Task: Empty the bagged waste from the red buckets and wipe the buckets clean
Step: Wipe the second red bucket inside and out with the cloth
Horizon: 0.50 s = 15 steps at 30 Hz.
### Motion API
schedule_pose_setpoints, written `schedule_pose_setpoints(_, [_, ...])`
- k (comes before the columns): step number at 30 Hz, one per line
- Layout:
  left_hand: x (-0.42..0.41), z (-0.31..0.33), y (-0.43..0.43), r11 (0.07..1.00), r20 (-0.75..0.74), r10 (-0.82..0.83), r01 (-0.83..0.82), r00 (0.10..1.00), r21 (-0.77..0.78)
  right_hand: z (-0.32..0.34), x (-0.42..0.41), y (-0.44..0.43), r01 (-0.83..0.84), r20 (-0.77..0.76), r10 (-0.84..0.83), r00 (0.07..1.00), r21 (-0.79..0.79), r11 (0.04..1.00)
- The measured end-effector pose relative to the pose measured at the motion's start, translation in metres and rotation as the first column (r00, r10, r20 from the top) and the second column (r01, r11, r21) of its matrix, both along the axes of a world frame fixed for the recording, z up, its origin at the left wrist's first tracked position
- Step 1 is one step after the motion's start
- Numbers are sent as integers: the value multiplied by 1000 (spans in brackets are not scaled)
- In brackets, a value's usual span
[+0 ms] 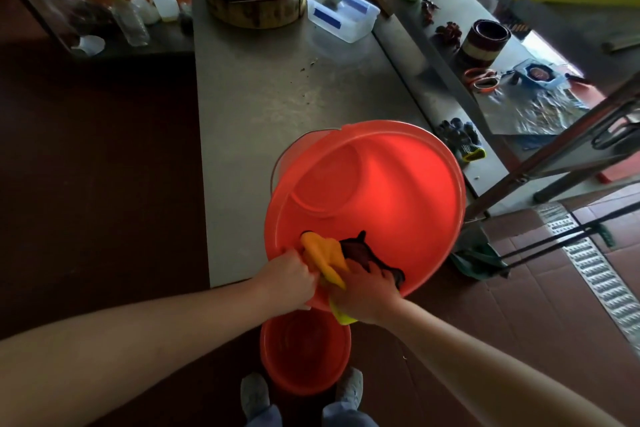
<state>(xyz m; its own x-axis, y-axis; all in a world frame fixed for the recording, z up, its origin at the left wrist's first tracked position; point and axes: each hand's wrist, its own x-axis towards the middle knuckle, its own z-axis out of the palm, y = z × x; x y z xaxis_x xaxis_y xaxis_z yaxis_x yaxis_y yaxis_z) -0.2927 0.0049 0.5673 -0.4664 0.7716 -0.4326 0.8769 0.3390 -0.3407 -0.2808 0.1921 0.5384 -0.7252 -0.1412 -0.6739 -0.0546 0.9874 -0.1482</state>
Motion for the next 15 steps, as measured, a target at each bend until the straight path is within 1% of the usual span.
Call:
schedule_pose_setpoints(2, [1,2,0,999,-13,18,-19,1000,-29,-2,4,-5,-8,-29,7,1000,-43,999])
schedule_pose_setpoints(4, [3,5,-3,999,7,27,-27,1000,-34,0,3,5,-85,-82,84,993,-11,996])
schedule_pose_setpoints(6, [2,3,-7,999,27,10,-9,1000,-31,5,-2,28,-151,-141,166,976,111,982])
schedule_pose_setpoints(8, [1,4,-10,999,12,-34,34,999,-27,11,-11,54,-189,-183,239,954,256,948])
schedule_pose_setpoints(10, [0,6,-8,997,-2,-63,63,998,-33,13,-17,70,-206,-185,277,943,332,920])
schedule_pose_setpoints(12, [-1,11,-4,998,-16,-62,61,998,-26,11,-19,72,-212,-142,276,950,355,911])
schedule_pose_setpoints(13, [-2,14,-4,998,21,-50,50,999,-27,8,-19,69,-215,-117,269,956,345,914])
schedule_pose_setpoints(14, [-4,10,-5,998,62,-47,49,997,-39,4,-19,64,-220,-99,263,960,319,922])
schedule_pose_setpoints(15, [-3,10,-9,996,53,-60,64,997,-67,-1,-18,57,-217,-89,250,964,277,936])
